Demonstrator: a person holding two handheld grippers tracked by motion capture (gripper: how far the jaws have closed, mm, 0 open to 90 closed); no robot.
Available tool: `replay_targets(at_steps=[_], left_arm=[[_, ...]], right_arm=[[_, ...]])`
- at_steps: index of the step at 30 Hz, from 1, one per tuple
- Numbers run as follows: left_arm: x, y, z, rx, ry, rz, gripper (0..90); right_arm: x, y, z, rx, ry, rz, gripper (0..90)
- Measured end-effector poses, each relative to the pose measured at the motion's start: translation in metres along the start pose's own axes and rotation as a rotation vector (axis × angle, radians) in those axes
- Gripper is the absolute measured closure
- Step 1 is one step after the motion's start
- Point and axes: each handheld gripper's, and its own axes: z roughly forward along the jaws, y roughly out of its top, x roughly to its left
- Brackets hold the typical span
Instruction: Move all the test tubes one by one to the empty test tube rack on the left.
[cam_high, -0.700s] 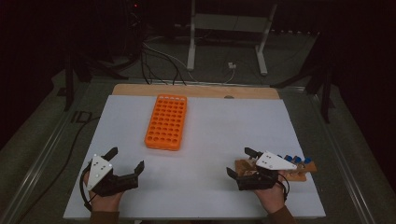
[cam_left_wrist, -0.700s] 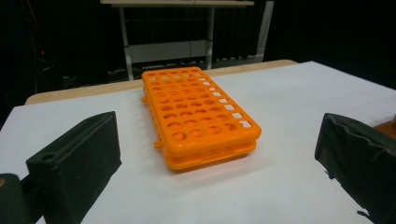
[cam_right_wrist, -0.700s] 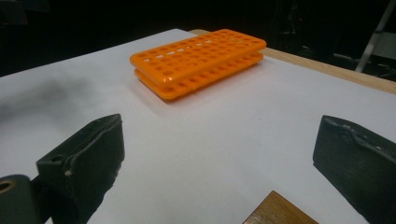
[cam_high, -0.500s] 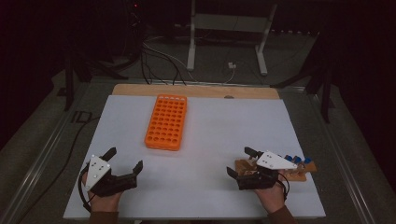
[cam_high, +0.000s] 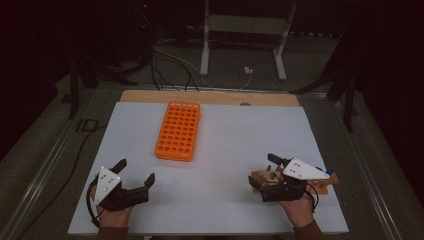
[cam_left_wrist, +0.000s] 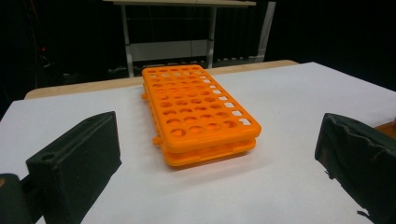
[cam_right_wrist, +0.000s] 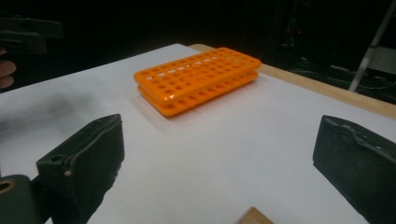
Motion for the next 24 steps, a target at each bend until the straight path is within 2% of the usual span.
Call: replay_targets(at_steps=[7, 8, 12, 14, 16, 17, 18, 24], left_arm=[[0.0, -0.002, 0.001, 0.009, 0.002, -0.013, 0.8], [0.0, -0.002, 0.002, 0.01, 0.003, -0.012, 0.8], [-0.001, -0.003, 0.003, 0.018, 0.001, -0.012, 0.8], [-0.001, -0.003, 0.003, 0.02, 0.001, -0.011, 0.8], [-0.002, -0.003, 0.004, 0.021, -0.001, -0.011, 0.8], [-0.002, -0.004, 0.004, 0.021, -0.004, -0.009, 0.8], [-0.002, -0.004, 0.004, 0.021, -0.004, -0.009, 0.8], [-0.002, -0.004, 0.004, 0.024, -0.007, -0.009, 0.8]], right_arm=[[-0.01, 0.005, -0.017, 0.015, -0.048, -0.005, 2.7], [-0.013, 0.005, -0.023, 0.03, -0.068, -0.003, 2.8], [-0.018, 0.004, -0.035, 0.067, -0.098, -0.003, 3.3], [-0.019, 0.003, -0.038, 0.082, -0.107, 0.0, 5.3], [-0.019, 0.002, -0.044, 0.119, -0.113, -0.002, 10.1], [-0.018, 0.0, -0.045, 0.126, -0.116, 0.003, 13.7], [-0.018, 0.0, -0.045, 0.126, -0.116, 0.003, 13.7], [-0.02, -0.008, -0.046, 0.158, -0.176, 0.002, 26.5]])
